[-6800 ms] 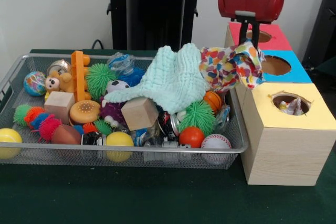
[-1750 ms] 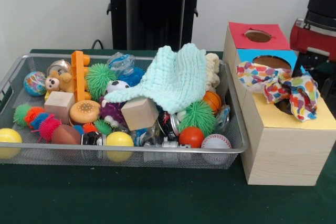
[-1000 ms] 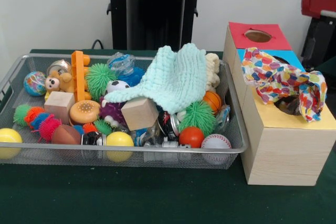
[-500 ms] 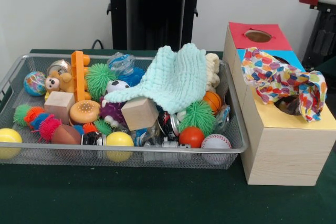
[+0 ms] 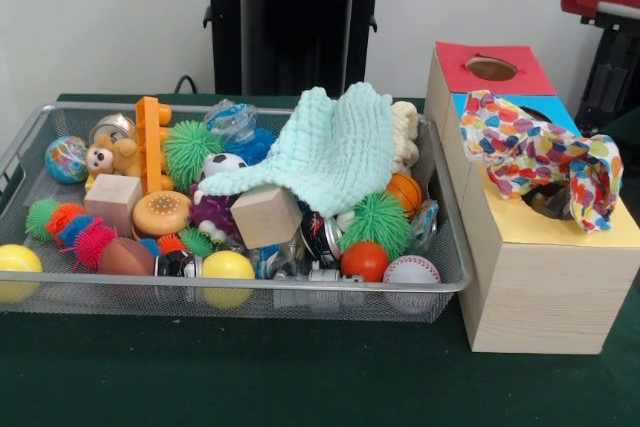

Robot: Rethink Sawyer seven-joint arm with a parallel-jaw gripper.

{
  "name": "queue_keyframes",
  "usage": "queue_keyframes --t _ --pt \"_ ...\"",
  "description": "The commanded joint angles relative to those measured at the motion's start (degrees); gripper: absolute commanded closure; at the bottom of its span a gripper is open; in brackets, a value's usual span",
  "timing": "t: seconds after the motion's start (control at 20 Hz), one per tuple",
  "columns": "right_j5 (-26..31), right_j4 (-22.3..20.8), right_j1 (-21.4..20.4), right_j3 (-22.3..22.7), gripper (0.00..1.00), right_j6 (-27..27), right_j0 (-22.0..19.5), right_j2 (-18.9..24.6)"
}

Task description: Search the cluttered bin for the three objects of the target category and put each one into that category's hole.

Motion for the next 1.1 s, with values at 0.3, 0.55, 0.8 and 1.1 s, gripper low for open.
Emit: queue_keyframes --t 0.3,0.55,0.8,1.1 --pt "2.22 2.51 2.29 3.75 1.00 7.52 -2.74 5.18" --pt "-0.72 2.45 2.72 3.70 1.00 7.23 -2.95 5.38" --pt "-1.26 2.63 3.34 4.60 1.00 7.27 -3.08 6.01" --pt "-2.56 3.03 4.63 5.38 1.00 8.05 -2.85 6.76"
